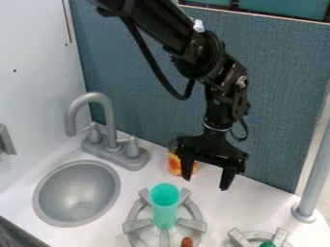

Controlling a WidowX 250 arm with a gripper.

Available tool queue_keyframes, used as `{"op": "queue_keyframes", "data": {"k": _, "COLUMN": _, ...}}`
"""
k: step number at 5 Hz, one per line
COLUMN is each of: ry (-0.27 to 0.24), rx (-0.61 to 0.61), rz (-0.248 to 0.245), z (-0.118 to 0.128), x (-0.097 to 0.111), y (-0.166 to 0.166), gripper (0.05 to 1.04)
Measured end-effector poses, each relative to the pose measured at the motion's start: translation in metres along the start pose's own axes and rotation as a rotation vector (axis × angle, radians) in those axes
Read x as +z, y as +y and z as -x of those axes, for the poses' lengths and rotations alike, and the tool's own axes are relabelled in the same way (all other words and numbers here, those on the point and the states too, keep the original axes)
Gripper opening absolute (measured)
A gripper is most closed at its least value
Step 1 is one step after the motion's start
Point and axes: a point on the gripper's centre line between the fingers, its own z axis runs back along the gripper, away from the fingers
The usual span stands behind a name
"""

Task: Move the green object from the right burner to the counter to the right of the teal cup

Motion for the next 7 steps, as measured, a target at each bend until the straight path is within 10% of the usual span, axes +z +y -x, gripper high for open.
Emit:
{"op": "queue_keyframes", "data": {"k": 2, "ry": 0.045, "rx": -0.065, "rz": -0.029, "z": 0.023, "x": -0.019, "y": -0.009, "gripper": 1.000}}
{"op": "queue_keyframes", "data": {"k": 5, "ry": -0.010, "rx": -0.289, "rz": 0.084, "z": 0.064, "x": 0.000, "y": -0.065, "gripper": 1.000}}
{"op": "queue_keyframes", "data": {"k": 7, "ry": -0.003, "rx": -0.401, "rz": 0.070, "z": 0.075, "x": -0.009, "y": -0.102, "gripper": 1.000}}
